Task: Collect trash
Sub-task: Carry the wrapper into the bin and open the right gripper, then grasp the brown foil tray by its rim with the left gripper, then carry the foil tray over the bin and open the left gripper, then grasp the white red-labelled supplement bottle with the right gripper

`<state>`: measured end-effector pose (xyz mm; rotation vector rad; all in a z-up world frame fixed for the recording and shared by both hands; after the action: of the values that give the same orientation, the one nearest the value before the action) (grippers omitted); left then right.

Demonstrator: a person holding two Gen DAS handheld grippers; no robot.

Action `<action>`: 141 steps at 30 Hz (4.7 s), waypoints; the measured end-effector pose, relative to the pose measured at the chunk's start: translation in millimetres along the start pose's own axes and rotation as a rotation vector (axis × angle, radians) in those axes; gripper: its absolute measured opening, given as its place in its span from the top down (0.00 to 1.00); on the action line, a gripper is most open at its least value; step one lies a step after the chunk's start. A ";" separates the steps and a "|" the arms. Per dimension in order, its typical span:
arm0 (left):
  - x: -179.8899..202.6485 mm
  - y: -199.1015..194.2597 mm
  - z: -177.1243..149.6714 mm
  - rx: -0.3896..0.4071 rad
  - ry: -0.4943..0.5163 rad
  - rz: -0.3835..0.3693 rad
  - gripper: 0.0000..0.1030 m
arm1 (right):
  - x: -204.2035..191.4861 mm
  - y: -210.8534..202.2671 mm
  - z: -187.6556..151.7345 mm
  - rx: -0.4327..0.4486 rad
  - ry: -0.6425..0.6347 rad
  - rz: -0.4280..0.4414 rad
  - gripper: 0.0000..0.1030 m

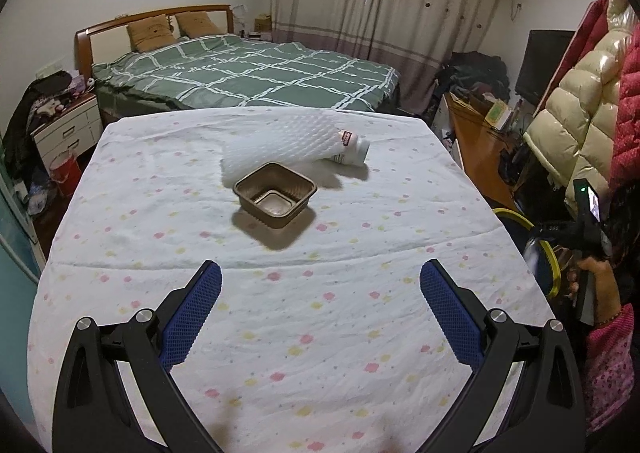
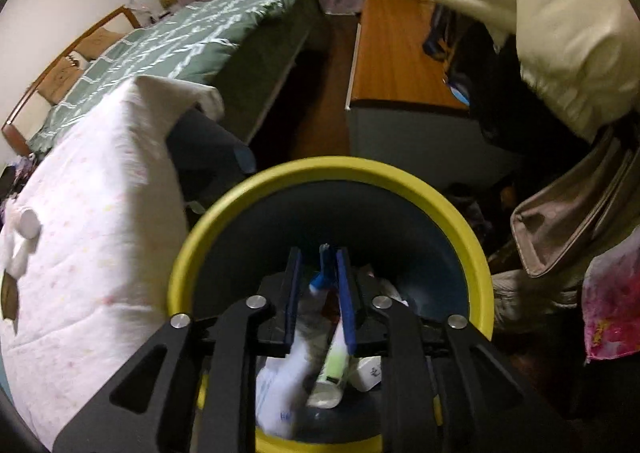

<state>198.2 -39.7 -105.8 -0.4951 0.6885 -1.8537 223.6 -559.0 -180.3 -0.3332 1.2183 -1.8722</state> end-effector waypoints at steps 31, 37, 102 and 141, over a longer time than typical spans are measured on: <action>-62.6 143.2 52.0 -0.156 0.217 -0.133 0.05 | -47.9 -24.1 -8.2 0.036 -0.078 0.070 0.66; -50.5 156.0 53.7 -0.185 0.277 -0.137 0.05 | -44.5 -18.1 -7.0 0.024 -0.068 0.069 0.66; 395.3 220.4 77.8 -0.295 0.610 -0.492 0.16 | 112.8 -91.3 -53.5 0.101 0.049 0.050 0.60; -79.8 96.9 34.5 -0.008 0.009 0.021 0.08 | -309.4 -37.6 -79.7 0.004 -0.655 0.376 0.48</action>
<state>316.0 -0.9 -145.7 -0.4833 0.7047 -1.8356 340.6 -265.3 -120.3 -0.6115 0.7592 -1.2885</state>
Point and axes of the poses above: each gripper's, at about its wrist camera, not at the fingertips, and y roughly the way its jaws point, x to its right, z to its top, the point moved 3 cm from there along y, roughly the way its jaws point, and after that the axes turned 11 degrees about y, right-handed, at the moved point
